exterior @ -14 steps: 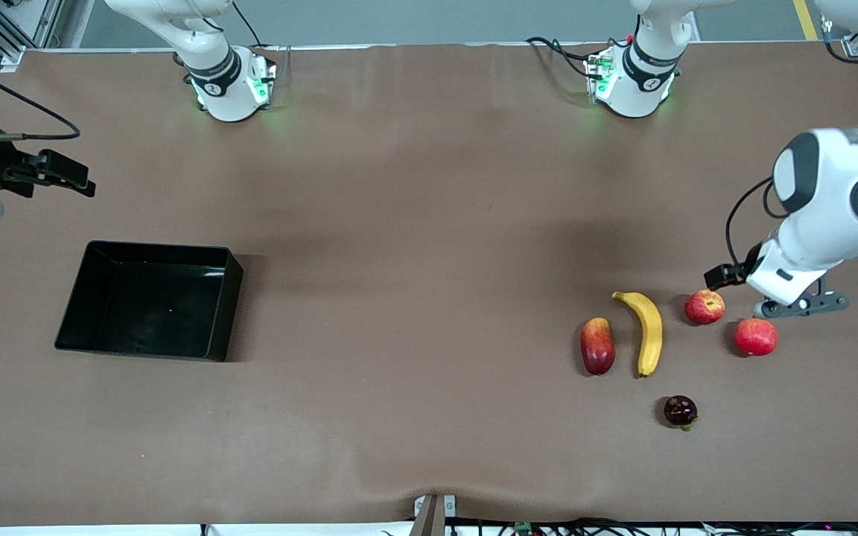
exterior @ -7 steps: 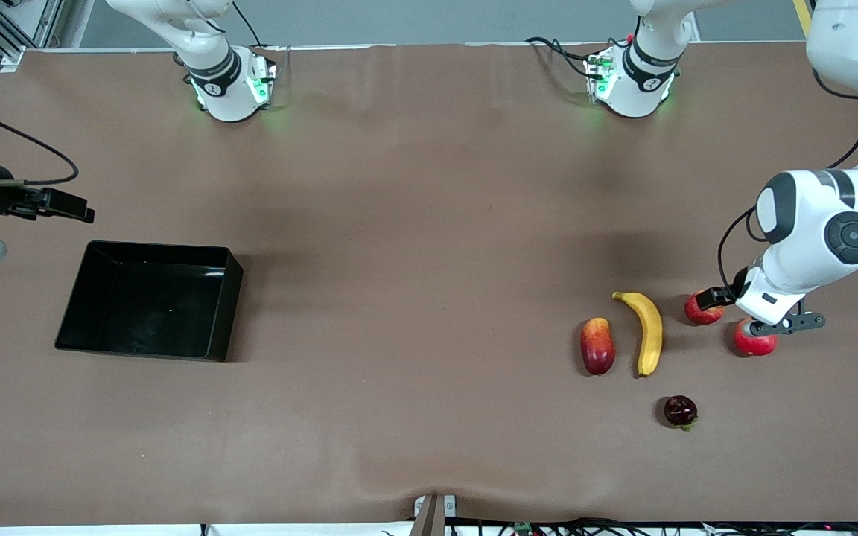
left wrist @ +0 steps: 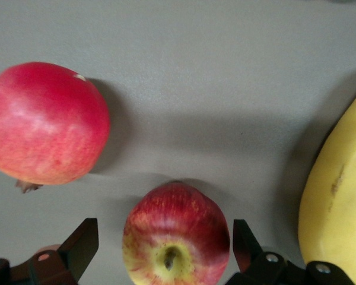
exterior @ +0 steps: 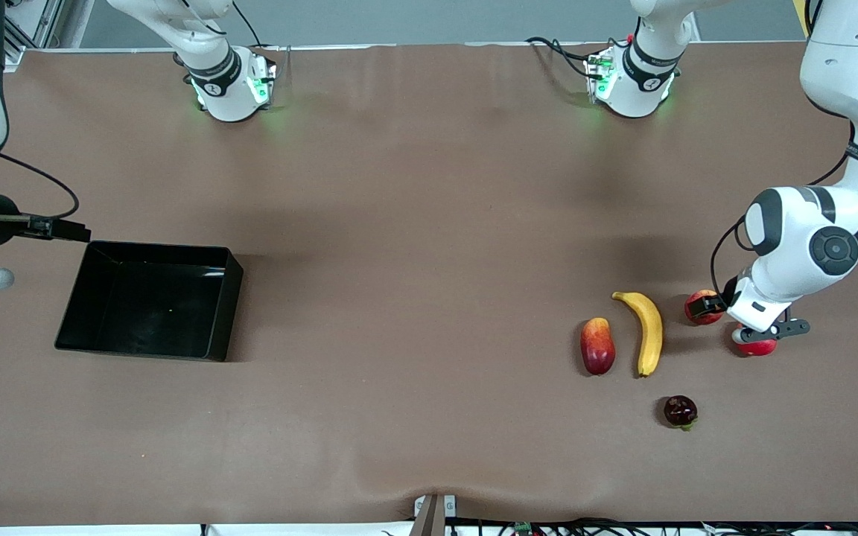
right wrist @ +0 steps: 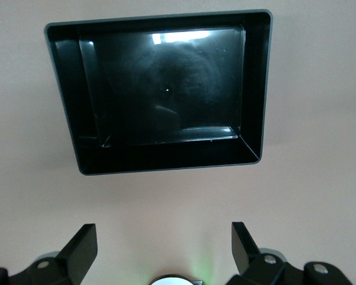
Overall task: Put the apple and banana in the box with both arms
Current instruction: 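Reach the left gripper down over the red apple beside the banana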
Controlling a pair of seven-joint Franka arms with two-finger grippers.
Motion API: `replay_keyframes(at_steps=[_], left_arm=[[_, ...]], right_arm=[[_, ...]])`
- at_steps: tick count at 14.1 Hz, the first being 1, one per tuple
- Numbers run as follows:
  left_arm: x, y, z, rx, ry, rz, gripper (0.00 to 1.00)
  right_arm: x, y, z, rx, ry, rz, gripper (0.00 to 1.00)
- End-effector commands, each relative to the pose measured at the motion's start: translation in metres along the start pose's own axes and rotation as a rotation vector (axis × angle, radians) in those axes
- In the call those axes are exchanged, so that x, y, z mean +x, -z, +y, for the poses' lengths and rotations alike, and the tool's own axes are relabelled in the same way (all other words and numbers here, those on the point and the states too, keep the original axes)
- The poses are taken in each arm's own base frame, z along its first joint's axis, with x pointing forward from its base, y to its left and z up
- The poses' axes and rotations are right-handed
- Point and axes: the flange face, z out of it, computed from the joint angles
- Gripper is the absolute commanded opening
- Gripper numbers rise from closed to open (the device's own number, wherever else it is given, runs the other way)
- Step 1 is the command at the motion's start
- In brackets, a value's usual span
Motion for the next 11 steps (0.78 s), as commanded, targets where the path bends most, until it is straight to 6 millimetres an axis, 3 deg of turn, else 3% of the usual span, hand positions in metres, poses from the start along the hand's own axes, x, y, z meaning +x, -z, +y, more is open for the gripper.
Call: replay_keyframes(at_steps=[1,2,3,4,5,6,10,11], left_arm=[[-0.001,-0.007,0.000,0.001,0.000,0.003,1.00],[-0.002,-0.011,0.001,0.000,-0.002,-0.003,0.96],[-0.002,-0.011,0.002,-0.001,-0.004,-0.003,0.73],[-0.002,-0.008,0.003,0.000,-0.006,0.002,0.39],[-0.002,-0.005,0.002,0.002,-0.011,0.002,0.16],[-0.002,0.001,0.003,0.004,-0.021,0.007,0.02],[-0.003,0.042,0.023,0.015,-0.052,-0.016,0.00],[-0.003,0.052,0.031,0.015,-0.058,-0.013,0.00]], right_arm=[[0.008,0.005,0.004,-0.042,0.000,0.013,1.00],[0.016,-0.004,0.009,-0.073,-0.003,-0.002,1.00],[0.023,-0.008,0.016,-0.097,-0.006,-0.006,1.00],[0.033,-0.013,0.031,-0.094,-0.006,-0.006,1.00],[0.041,-0.018,0.042,-0.091,0.021,-0.004,1.00],[0.051,-0.030,0.052,-0.091,0.058,0.002,1.00],[0.075,-0.081,0.141,-0.039,0.096,0.021,1.00],[0.078,-0.094,0.155,-0.026,0.117,0.010,1.00]])
